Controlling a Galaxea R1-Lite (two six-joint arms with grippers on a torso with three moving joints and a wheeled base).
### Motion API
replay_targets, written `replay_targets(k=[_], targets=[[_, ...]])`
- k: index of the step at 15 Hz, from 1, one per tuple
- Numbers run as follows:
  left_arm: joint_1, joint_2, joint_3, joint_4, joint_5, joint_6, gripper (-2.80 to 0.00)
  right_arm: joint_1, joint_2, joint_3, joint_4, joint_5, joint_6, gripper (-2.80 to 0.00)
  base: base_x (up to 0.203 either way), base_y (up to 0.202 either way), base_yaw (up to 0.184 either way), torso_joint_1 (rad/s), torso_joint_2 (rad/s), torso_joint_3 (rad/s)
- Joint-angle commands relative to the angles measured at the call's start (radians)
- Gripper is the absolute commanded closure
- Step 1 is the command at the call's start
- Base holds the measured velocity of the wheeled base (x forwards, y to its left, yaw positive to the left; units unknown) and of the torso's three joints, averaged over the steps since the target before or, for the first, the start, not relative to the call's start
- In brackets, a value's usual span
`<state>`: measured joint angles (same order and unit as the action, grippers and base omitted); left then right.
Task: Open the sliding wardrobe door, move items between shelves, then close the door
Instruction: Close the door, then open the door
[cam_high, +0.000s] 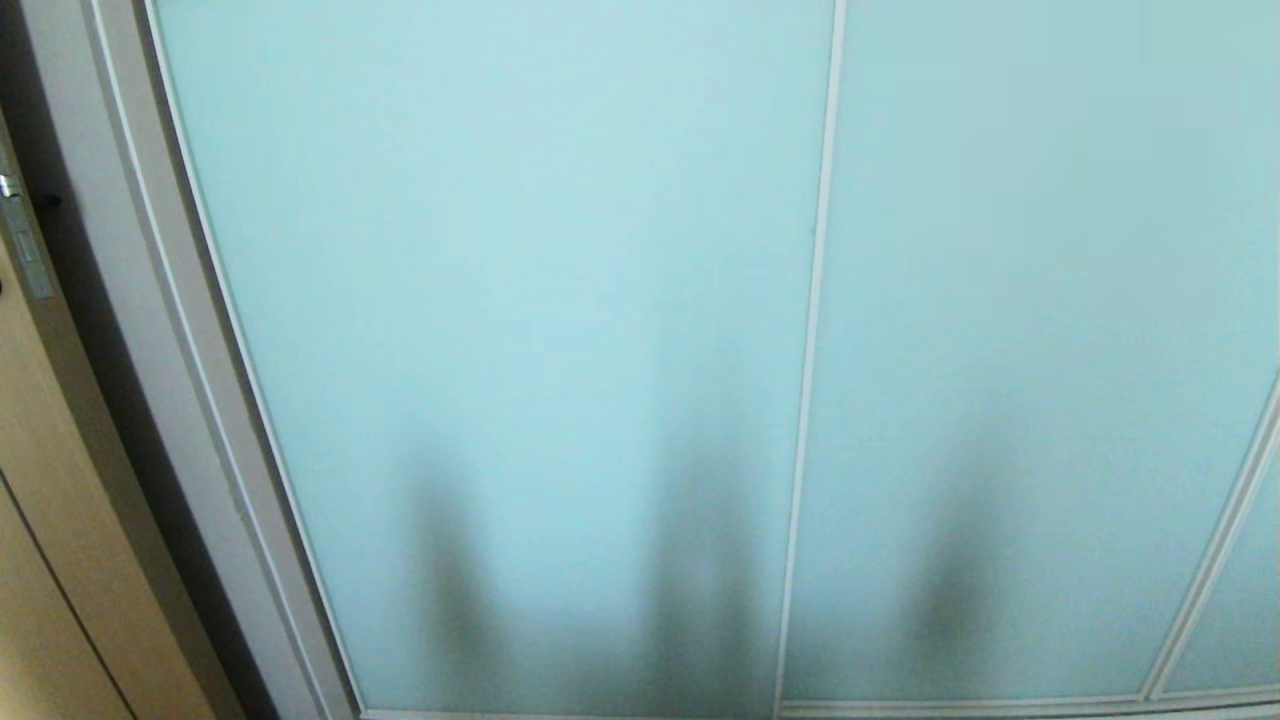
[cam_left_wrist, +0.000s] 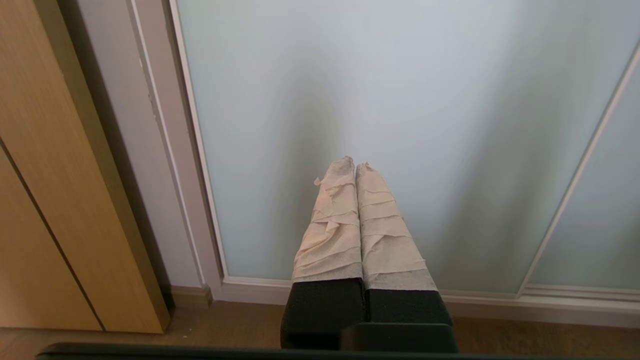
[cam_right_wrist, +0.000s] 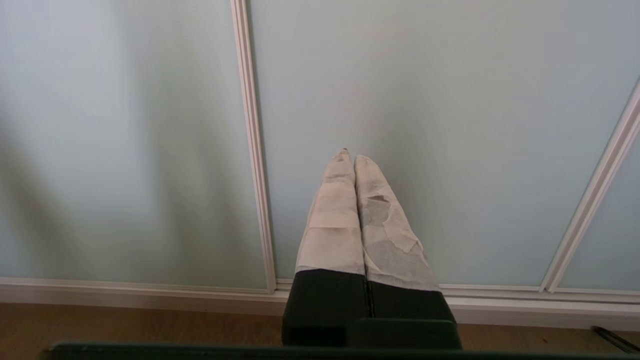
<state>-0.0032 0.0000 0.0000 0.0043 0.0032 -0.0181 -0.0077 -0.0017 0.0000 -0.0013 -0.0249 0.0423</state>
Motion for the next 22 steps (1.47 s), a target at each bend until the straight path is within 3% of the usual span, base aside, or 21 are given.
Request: replay_targets(k=[1,15,22], targets=[[0.0,0.0,0.002,0.005,0.001,0.01,0.0,0.0,0.003,0.002,0.0,-0.001,0.001,0.0,0.0,0.0,0.0,0.0,0.0,0.0],[0.0,0.0,0.002,0.002,0.0,0.001,0.0,0.0,0.003,0.002,0.0,-0.001,0.001,0.0,0.0,0.0,0.0,0.0,0.0,0.0],[0.0,0.0,0.002,0.002,0.001,0.0,0.0,0.0,0.003,0.002,0.0,-0.001,0.001,0.0,0.0,0.166,0.0,0.001,0.0,0.004]])
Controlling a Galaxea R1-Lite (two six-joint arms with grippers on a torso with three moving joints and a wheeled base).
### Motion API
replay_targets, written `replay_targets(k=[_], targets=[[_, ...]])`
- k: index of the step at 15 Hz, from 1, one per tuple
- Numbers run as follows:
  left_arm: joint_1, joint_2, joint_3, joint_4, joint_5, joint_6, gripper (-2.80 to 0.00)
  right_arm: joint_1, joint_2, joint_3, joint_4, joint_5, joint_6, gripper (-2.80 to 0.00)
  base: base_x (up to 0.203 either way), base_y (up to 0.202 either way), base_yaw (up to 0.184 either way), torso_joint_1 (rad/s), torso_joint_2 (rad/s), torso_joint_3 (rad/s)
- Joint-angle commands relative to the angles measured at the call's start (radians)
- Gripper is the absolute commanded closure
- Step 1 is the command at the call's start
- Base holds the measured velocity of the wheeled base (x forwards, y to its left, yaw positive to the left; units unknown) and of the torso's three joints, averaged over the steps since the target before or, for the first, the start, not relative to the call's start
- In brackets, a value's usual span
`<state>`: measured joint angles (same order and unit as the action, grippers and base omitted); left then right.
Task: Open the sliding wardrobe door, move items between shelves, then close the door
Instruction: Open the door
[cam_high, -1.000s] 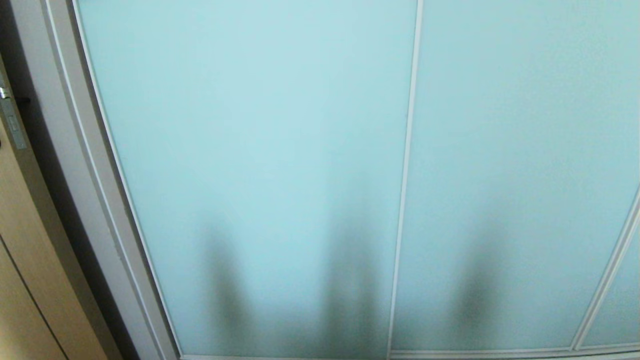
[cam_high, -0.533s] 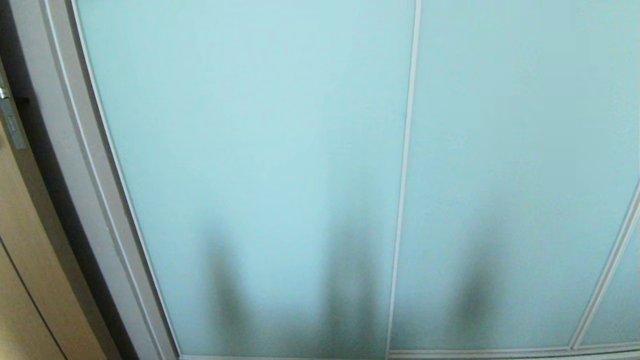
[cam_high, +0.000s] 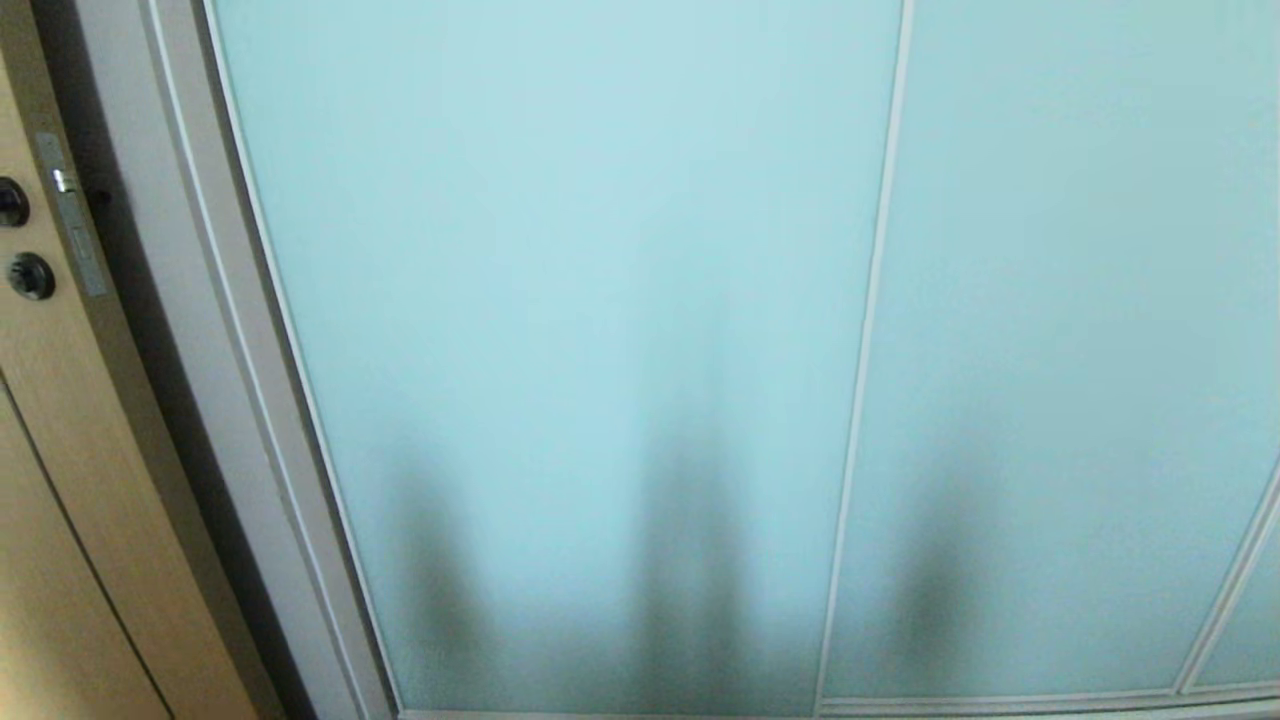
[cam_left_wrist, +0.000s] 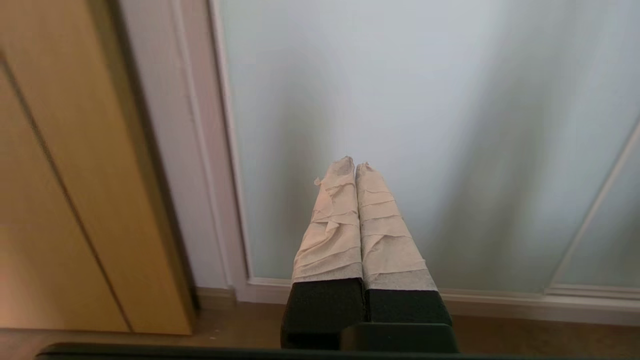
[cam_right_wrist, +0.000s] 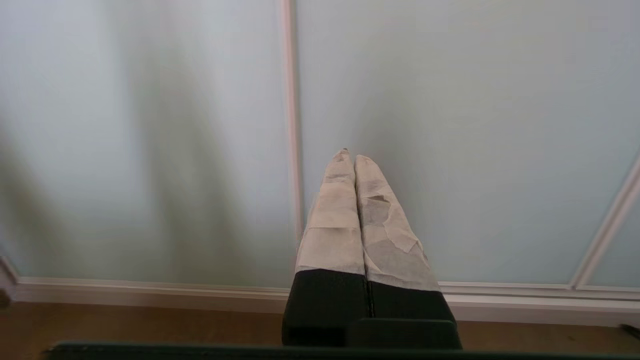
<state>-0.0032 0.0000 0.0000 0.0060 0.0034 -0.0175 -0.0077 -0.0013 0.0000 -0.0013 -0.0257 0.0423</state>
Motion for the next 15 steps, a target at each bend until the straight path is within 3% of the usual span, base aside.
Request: replay_targets(k=[1,15], targets=[[0.0,0.0,0.002,0.0,0.001,0.0,0.0,0.0,0.003,0.002,0.0,0.001,0.001,0.0,0.0,0.199,-0.002,0.003,0.0,-0.002],[0.0,0.0,0.002,0.0,0.001,-0.001,0.0,0.0,0.003,0.002,0.0,0.0,0.001,0.0,0.0,0.196,-0.002,0.003,0.0,0.003]])
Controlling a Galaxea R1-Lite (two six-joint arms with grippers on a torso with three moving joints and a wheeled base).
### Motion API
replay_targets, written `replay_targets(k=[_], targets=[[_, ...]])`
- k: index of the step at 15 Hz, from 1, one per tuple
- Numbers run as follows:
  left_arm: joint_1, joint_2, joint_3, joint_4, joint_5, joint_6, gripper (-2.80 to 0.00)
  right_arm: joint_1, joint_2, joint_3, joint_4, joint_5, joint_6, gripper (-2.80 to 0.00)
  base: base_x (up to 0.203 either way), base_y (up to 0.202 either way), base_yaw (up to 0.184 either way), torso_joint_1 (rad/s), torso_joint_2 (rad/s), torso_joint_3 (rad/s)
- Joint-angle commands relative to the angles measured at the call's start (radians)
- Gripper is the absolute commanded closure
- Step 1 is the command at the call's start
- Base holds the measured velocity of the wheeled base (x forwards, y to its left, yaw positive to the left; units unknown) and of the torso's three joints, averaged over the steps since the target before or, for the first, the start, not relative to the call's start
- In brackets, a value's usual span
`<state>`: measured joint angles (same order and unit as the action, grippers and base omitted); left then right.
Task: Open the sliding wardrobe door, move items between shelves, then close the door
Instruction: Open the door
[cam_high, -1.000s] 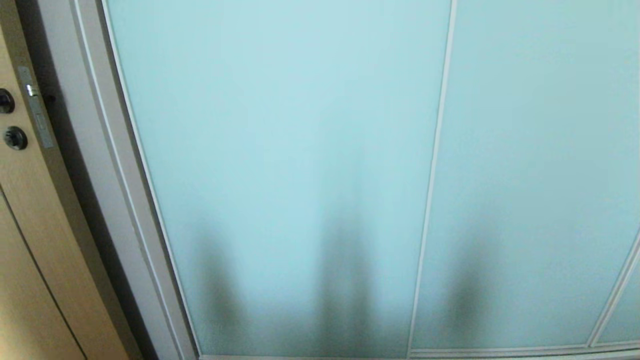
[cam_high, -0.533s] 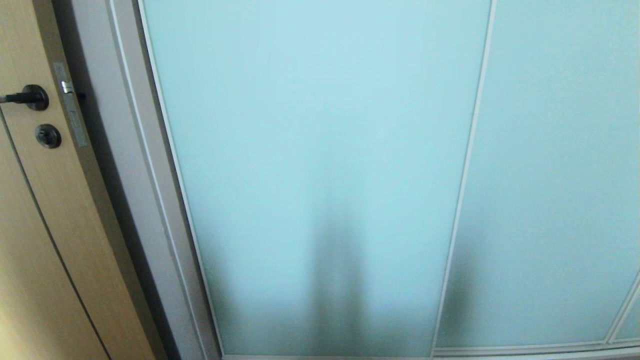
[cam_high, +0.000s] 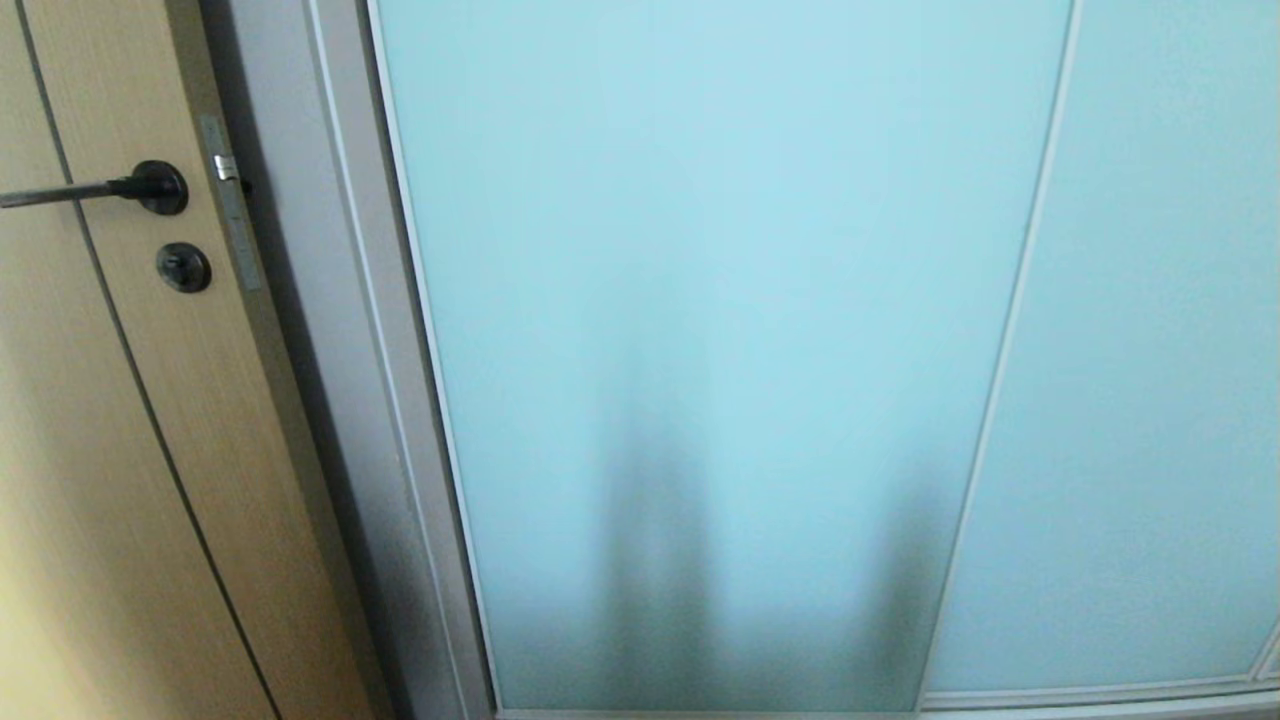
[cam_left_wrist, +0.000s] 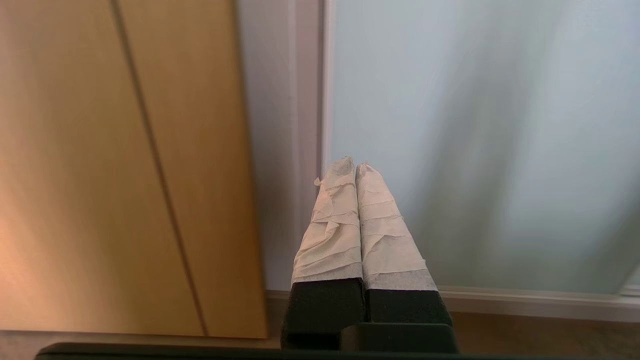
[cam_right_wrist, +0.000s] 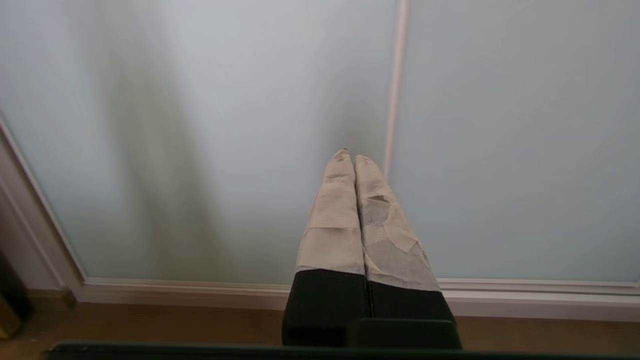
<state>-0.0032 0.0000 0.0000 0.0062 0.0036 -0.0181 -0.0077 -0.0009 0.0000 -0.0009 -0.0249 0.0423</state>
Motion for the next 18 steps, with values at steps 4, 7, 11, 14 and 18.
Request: replay_targets(k=[4,7,11,14,18], targets=[[0.0,0.0,0.002,0.0,0.001,0.0,0.0,0.0,0.002,0.0,-0.001,-0.001,0.001,0.0,0.0,0.193,-0.001,0.005,0.0,0.002],[0.0,0.0,0.002,0.0,0.001,0.0,0.0,0.0,0.002,0.002,-0.001,0.0,0.001,0.0,0.0,0.194,-0.002,0.003,0.01,0.005],[0.0,0.0,0.002,0.0,0.001,0.001,0.0,0.0,0.002,0.002,-0.001,0.0,0.001,0.0,0.0,0.096,-0.001,0.0,0.0,0.0],[0.0,0.0,0.002,0.0,-0.001,0.001,0.0,0.0,0.002,0.002,-0.001,0.0,0.001,0.0,0.0,0.0,0.0,0.0,0.0,0.0],[0.0,0.0,0.002,0.0,0.001,0.001,0.0,0.0,0.002,0.002,-0.001,0.0,0.001,0.0,0.0,0.0,0.0,0.0,0.0,0.0]])
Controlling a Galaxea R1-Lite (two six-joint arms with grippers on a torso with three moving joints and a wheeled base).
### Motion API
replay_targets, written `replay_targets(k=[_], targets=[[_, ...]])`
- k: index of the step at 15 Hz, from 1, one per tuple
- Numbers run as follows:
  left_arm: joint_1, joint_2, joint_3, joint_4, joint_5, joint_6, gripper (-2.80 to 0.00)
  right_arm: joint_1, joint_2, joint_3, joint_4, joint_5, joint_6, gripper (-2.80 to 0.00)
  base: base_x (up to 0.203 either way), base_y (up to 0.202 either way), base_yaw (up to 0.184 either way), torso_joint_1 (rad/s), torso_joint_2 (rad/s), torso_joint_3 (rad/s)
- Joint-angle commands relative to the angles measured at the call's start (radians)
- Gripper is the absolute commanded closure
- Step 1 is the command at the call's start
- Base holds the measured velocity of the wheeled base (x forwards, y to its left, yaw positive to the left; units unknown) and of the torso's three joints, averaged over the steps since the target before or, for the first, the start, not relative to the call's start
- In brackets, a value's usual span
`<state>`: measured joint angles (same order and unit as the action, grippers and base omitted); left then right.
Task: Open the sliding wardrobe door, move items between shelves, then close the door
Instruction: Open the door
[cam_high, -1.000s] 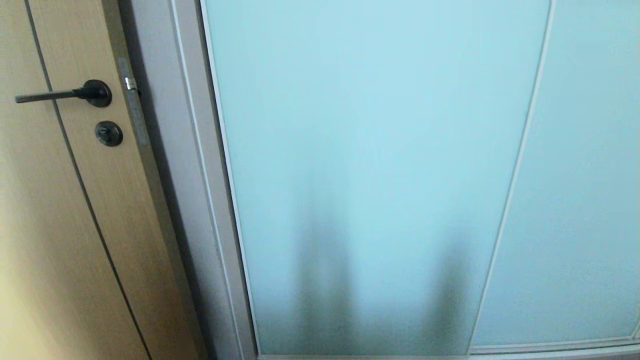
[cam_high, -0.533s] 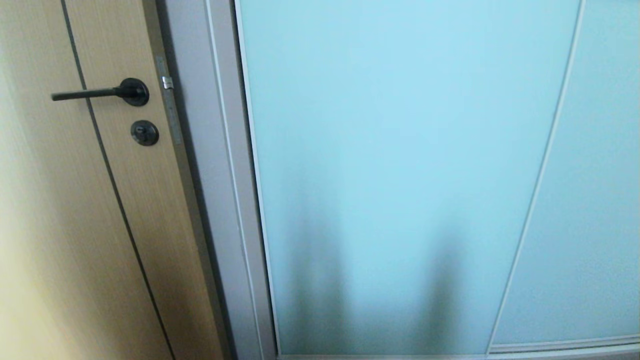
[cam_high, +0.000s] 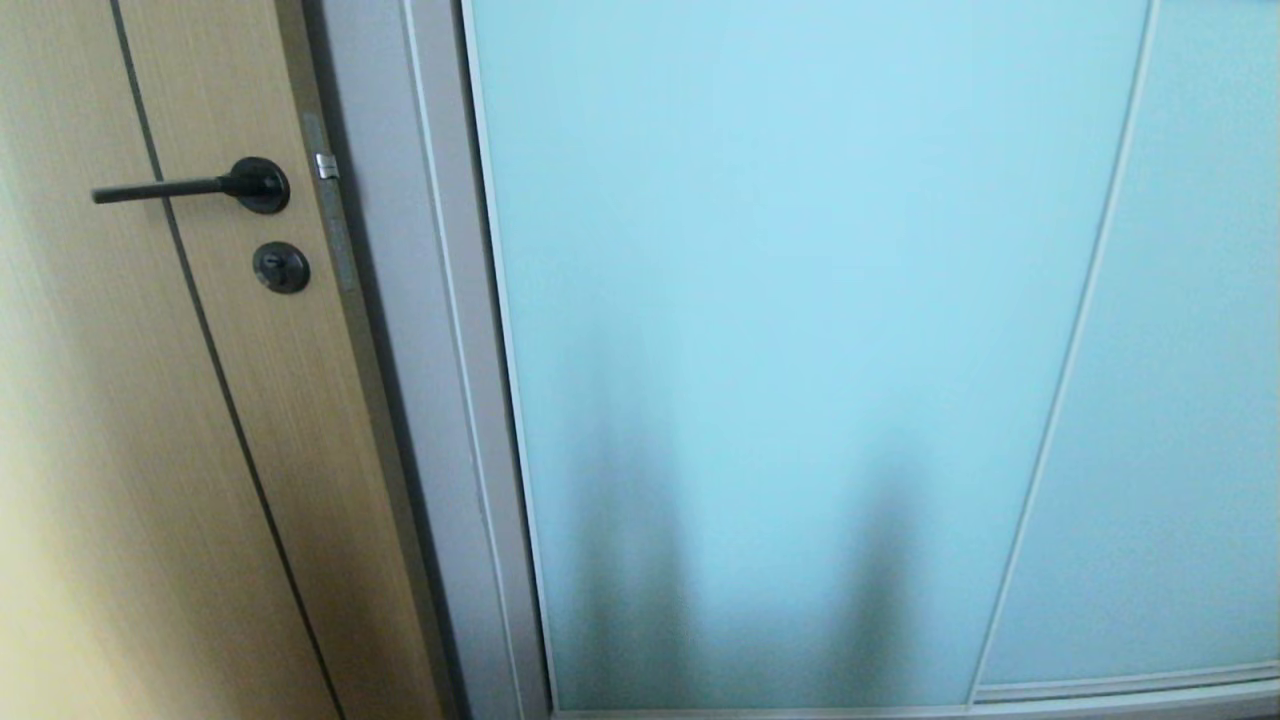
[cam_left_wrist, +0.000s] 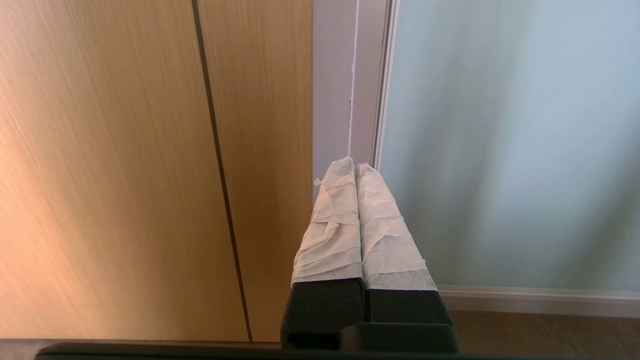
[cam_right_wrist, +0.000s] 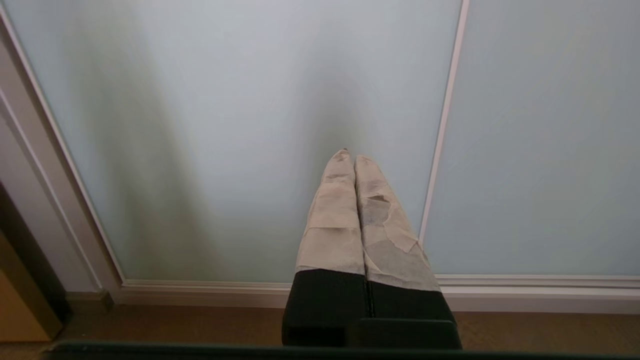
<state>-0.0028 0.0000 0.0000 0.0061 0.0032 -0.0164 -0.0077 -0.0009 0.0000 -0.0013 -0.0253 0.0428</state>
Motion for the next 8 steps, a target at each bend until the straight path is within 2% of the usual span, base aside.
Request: replay_targets(k=[1,8], targets=[[0.0,0.0,0.002,0.0,0.0,0.0,0.0,0.0,0.002,0.0,0.0,0.0,0.0,0.0,0.0,0.0,0.0,0.0,0.0,0.0],[0.0,0.0,0.002,0.0,0.0,0.0,0.0,0.0,0.002,0.0,0.0,-0.001,0.0,0.0,0.0,0.0,0.0,0.0,0.0,0.0]])
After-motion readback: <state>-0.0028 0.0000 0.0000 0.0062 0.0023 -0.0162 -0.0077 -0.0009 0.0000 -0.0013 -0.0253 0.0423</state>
